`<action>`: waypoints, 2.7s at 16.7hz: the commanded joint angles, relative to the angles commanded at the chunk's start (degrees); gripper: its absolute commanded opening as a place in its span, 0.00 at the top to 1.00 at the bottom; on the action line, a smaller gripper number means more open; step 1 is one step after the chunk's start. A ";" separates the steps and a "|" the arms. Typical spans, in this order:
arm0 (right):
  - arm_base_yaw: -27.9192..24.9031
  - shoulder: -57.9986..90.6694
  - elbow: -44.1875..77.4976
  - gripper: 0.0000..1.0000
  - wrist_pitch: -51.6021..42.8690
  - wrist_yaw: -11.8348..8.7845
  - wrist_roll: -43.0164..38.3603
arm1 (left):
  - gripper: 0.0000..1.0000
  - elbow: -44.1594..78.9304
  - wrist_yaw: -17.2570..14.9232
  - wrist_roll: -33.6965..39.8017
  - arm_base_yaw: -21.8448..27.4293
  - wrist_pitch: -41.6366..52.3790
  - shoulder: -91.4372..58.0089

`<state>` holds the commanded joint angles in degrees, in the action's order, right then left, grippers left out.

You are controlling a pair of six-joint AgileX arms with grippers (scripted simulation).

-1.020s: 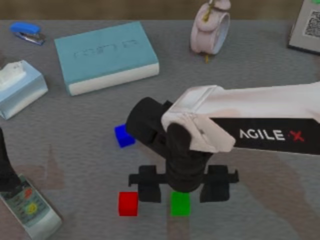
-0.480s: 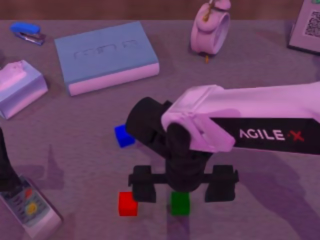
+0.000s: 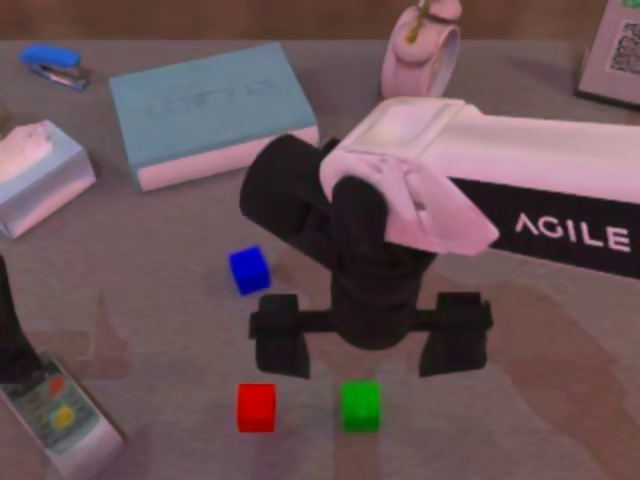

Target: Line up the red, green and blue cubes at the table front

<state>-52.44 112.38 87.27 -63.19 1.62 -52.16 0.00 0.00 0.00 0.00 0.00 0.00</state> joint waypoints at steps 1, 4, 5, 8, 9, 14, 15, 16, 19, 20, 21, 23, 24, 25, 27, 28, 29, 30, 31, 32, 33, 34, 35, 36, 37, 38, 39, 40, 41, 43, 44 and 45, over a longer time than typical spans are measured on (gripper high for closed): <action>0.01 -0.32 0.40 0.00 -0.63 0.00 0.01 | 0.00 0.00 0.00 0.00 0.00 0.00 0.00; 0.02 -0.37 0.45 0.00 -0.70 0.00 0.02 | 0.00 0.00 0.00 0.00 0.00 0.00 0.00; 0.29 -0.14 0.31 0.00 -0.54 0.00 0.02 | 0.00 0.00 0.00 0.00 0.00 0.00 0.00; 1.11 -1.87 -0.88 0.00 0.46 0.17 0.78 | 0.00 1.72 0.02 -0.73 0.48 1.26 -1.74; 1.92 -3.59 -2.14 0.00 1.44 0.33 1.58 | 0.00 3.48 0.02 -1.46 0.97 2.48 -3.52; 9.22 -18.88 -14.43 0.00 10.04 1.35 9.15 | 0.00 19.88 -0.10 -7.86 5.44 13.07 -21.54; 11.21 -23.00 -17.90 0.00 12.36 1.53 11.25 | 0.00 24.26 -0.14 -9.54 6.63 15.87 -26.94; 13.33 -27.39 -21.61 0.00 14.83 1.69 13.48 | 0.00 28.85 -0.17 -11.31 7.87 18.84 -32.83; 20.31 -41.99 -33.84 0.00 23.04 1.95 20.75 | 0.00 43.25 -0.22 -16.96 11.79 28.51 -52.28; 22.77 -47.22 -38.12 0.00 25.96 1.95 23.27 | 0.00 48.07 -0.23 -18.89 13.12 31.86 -58.88; 25.26 -52.56 -42.44 0.00 28.93 1.91 25.81 | 0.00 52.83 -0.24 -20.81 14.45 35.22 -65.34; 30.23 -63.38 -51.04 0.00 34.96 1.70 30.84 | 0.00 62.08 -0.25 -24.58 17.04 41.82 -77.47; 32.68 -68.76 -55.24 0.00 37.96 1.53 33.30 | 0.00 66.55 -0.25 -26.40 18.29 44.98 -83.08; 35.07 -74.05 -59.32 0.00 40.93 1.32 35.68 | 0.00 70.91 -0.25 -28.16 19.49 48.02 -88.41; 39.60 -84.17 -67.00 0.00 46.64 0.79 40.17 | 0.00 79.24 -0.26 -31.47 21.75 53.59 -98.38; 41.69 -88.91 -70.52 0.00 49.33 0.49 42.23 | 0.00 83.14 -0.26 -32.99 22.79 56.08 -103.04; 43.64 -93.37 -73.79 0.00 51.88 0.16 44.15 | 0.00 86.79 -0.25 -34.39 23.74 58.35 -107.42; 45.41 -97.48 -76.74 0.00 54.24 -0.16 45.89 | 0.00 90.12 -0.25 -35.67 24.61 60.37 -111.38; 47.00 -101.20 -79.38 0.00 56.38 -0.49 47.44 | 0.00 93.11 -0.23 -36.81 25.38 62.16 -114.85; 48.40 -104.47 -81.67 0.00 58.30 -0.79 48.81 | 0.00 95.75 -0.22 -37.80 26.06 63.71 -117.80; 49.58 -107.23 -83.60 0.00 59.94 -1.06 49.96 | 0.00 98.00 -0.20 -38.64 26.62 65.00 -120.22; 50.54 -109.42 -85.15 0.00 61.29 -1.29 50.88 | 0.00 99.83 -0.19 -39.31 27.08 66.03 -122.13; 51.25 -111.01 -86.29 0.00 62.29 -1.47 51.57 | 0.00 101.20 -0.18 -39.80 27.41 66.78 -123.58; 51.69 -111.99 -87.00 0.00 62.93 -1.58 51.99 | 0.00 102.06 -0.17 -40.11 27.63 67.25 -124.53; 51.87 -112.37 -87.28 0.00 63.19 -1.63 52.16 | 0.00 102.41 -0.17 -40.24 27.71 67.45 -124.96; 51.87 -112.37 -87.28 0.00 63.19 -1.63 52.16 | 0.00 102.41 -0.17 -40.24 27.71 67.45 -124.96; 51.87 -112.37 -87.28 0.00 63.19 -1.63 52.16 | 0.00 102.41 -0.17 -40.24 27.71 67.45 -124.96; 51.87 -112.37 -87.28 0.00 63.19 -1.63 52.16 | 0.00 102.41 -0.17 -40.24 27.71 67.45 -124.96; 51.87 -112.37 -87.28 0.00 63.19 -1.63 52.16 | 0.00 102.26 -0.16 -40.17 27.41 67.33 -124.83; 51.87 -112.37 -87.28 0.00 63.19 -1.63 52.16 | 0.00 101.44 -0.17 -40.29 27.53 66.35 -125.16; 51.87 -112.37 -87.28 0.00 63.19 -1.63 52.16 | 0.00 100.46 -0.17 -40.33 27.58 64.98 -125.62; 51.87 -112.37 -87.28 0.00 63.19 -1.63 52.16 | 0.00 99.23 -0.18 -40.34 27.60 63.07 -126.27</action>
<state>-0.57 0.00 0.00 0.00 0.00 0.00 99.23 -0.18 -40.34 27.60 63.07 -126.27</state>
